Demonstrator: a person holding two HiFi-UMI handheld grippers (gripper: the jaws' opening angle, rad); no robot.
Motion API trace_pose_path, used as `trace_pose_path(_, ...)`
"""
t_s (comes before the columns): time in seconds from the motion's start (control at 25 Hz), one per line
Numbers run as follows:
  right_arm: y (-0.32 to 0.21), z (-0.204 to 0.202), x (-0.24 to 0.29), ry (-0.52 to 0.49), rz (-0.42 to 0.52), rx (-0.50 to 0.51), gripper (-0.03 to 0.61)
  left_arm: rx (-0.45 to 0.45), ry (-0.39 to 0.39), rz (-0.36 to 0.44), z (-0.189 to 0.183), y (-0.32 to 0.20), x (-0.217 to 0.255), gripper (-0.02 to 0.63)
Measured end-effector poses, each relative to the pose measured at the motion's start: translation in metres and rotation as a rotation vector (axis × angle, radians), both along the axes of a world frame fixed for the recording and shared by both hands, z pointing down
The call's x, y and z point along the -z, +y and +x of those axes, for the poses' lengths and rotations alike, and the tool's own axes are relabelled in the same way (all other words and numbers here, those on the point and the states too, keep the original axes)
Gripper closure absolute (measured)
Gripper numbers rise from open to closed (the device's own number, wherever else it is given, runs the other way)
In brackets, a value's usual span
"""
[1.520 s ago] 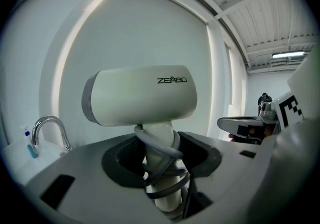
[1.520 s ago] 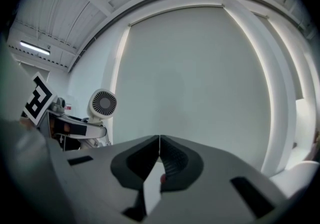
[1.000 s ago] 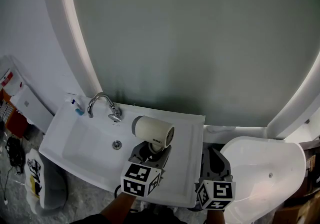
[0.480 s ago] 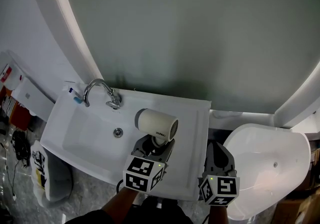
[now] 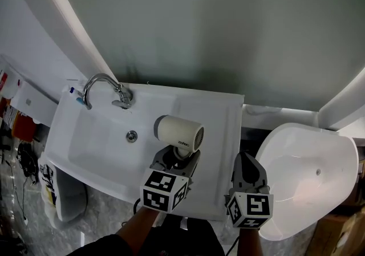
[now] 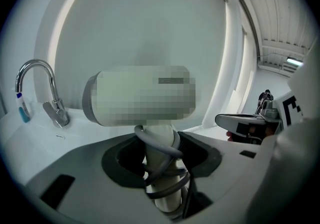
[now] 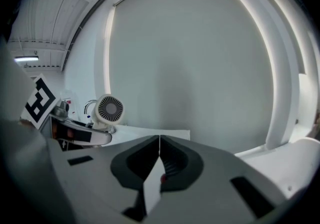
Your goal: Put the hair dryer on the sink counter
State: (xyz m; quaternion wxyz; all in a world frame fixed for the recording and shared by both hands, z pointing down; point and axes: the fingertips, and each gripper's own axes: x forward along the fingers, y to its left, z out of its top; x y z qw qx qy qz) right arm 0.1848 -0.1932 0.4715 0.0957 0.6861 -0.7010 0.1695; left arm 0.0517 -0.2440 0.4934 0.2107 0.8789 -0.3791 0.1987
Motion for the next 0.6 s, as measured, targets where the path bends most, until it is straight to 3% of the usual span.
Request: trace_pose_path(0.6, -0.003, 0.006, -0.063, -0.052, -0.113, 0.011, 0.557, -0.007, -0.057, -0.155, 0.016, 0.003, -0.068, 0.414)
